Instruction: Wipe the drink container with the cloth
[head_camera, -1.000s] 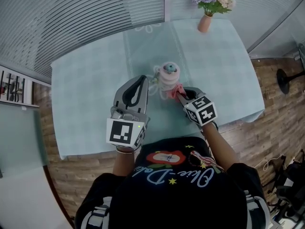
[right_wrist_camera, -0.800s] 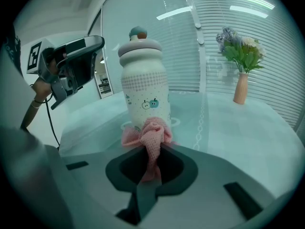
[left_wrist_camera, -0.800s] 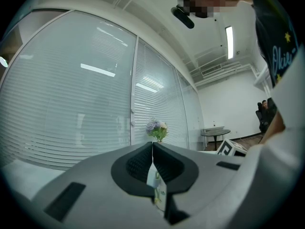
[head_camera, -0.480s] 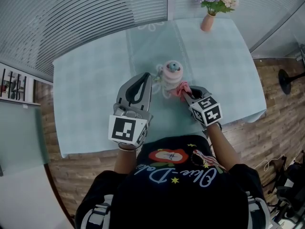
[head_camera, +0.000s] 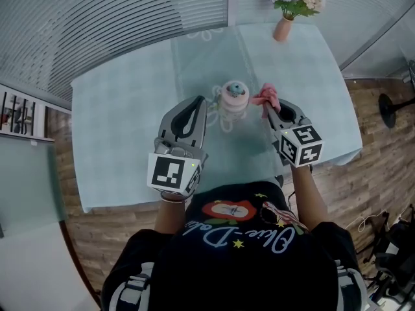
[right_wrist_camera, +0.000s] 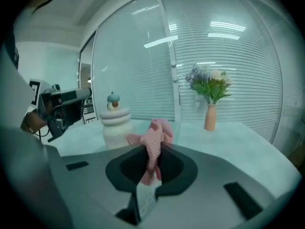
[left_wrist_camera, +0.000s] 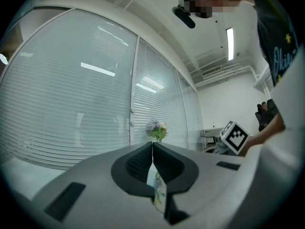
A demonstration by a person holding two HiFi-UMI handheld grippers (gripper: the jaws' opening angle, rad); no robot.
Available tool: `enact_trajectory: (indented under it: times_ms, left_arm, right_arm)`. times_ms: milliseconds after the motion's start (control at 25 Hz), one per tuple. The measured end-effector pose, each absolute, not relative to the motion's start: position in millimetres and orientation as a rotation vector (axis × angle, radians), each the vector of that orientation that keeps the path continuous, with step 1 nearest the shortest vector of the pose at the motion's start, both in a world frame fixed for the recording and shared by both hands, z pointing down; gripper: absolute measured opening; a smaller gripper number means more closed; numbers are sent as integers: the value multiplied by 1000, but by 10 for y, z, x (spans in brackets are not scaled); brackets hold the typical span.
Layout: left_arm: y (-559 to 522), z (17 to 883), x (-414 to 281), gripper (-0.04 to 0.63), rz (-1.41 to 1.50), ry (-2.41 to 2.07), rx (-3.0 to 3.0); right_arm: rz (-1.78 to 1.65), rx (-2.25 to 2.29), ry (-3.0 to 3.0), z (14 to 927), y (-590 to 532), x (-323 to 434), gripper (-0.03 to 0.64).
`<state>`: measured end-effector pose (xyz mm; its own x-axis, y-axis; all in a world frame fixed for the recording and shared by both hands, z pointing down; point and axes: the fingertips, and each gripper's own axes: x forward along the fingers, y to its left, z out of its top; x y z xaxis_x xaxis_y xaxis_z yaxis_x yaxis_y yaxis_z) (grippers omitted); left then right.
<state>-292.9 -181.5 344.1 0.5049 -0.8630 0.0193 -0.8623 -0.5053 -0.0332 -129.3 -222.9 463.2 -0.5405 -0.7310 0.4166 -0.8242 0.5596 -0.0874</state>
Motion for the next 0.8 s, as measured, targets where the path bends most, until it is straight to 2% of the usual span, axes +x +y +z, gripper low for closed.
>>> enact_trajectory:
  times_ms: [320,800]
  left_arm:
    - [-1792,3428,-2980,5,-64,1582,-2684]
    - [-1756,3449,-3086,5,-83,1620,-2662]
  right_arm:
    - [349,1332,-2670,4047,-2400,-1543,37]
    - [481,1254,-2706,4213,-2465,-1748,37]
